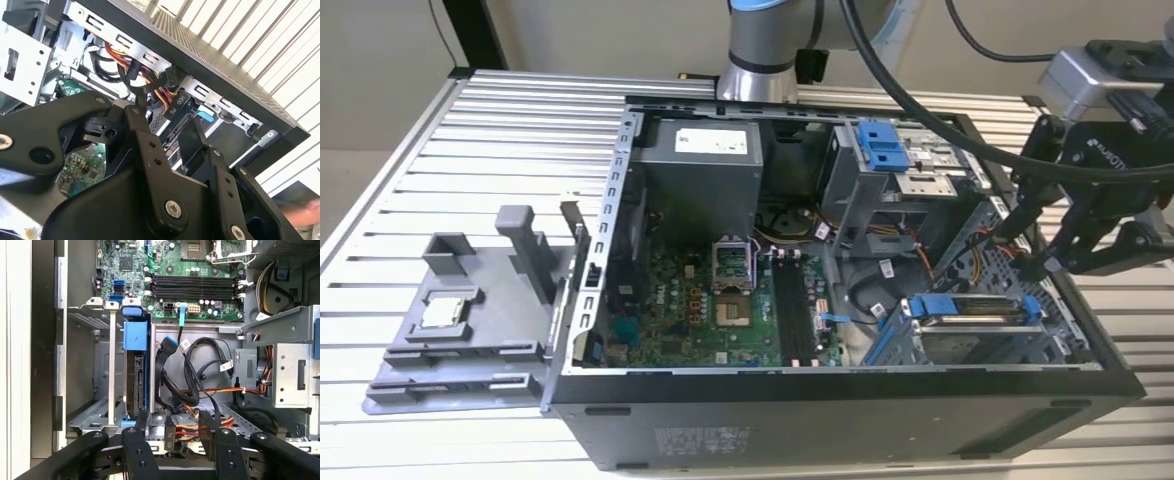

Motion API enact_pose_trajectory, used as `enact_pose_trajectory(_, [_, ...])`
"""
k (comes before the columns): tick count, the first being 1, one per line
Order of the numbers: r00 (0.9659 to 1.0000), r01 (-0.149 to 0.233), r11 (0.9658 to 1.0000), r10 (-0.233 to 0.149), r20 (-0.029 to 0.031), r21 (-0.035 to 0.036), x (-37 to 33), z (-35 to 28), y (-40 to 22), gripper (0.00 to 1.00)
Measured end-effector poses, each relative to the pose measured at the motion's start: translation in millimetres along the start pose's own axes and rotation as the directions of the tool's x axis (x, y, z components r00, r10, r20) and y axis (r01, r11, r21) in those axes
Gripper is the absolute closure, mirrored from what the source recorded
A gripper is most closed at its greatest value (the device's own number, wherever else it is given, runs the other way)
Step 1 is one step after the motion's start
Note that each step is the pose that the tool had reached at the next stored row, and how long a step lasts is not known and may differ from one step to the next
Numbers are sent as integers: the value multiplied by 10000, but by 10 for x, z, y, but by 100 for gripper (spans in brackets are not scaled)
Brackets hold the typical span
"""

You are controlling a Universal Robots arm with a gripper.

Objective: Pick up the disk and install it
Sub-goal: 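Insert the first disk wire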

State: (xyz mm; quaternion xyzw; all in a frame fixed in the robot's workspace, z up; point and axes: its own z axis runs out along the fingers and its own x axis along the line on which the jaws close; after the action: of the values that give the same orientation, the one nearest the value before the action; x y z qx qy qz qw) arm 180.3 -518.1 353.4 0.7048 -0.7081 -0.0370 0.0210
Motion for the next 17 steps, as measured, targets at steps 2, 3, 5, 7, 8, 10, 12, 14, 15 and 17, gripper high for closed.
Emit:
enact_pose_trajectory(2, [10000, -1, 10000, 1, -2, 0, 0, 0, -2, 0])
enact_pose_trajectory(3, [10000, 0, 10000, 0, -2, 0, -1, 3, -6, 0])
enact_pose_trajectory(5, [10000, 2, 10000, -2, 0, 0, -1, 5, -11, 0])
enact_pose_trajectory(7, [10000, 1, 10000, -1, 0, 1, -3, 5, -13, 0])
enact_pose_trajectory(8, [10000, 1, 10000, -1, 2, 0, -7, 6, -13, 0])
enact_pose_trajectory(10, [10000, 0, 10000, 0, -17, 1, -15, 5, -15, 0])
enact_pose_trajectory(12, [10000, 0, 10000, 0, -27, 0, -16, 5, -20, 0])
enact_pose_trajectory(14, [10000, -2, 10000, 2, -33, 0, -19, 4, -22, 0])
enact_pose_trajectory(15, [10000, -3, 10000, 3, -36, 1, -19, 4, -23, 0])
enact_pose_trajectory(17, [10000, -3, 10000, 3, -50, 0, -20, 3, -24, 0])
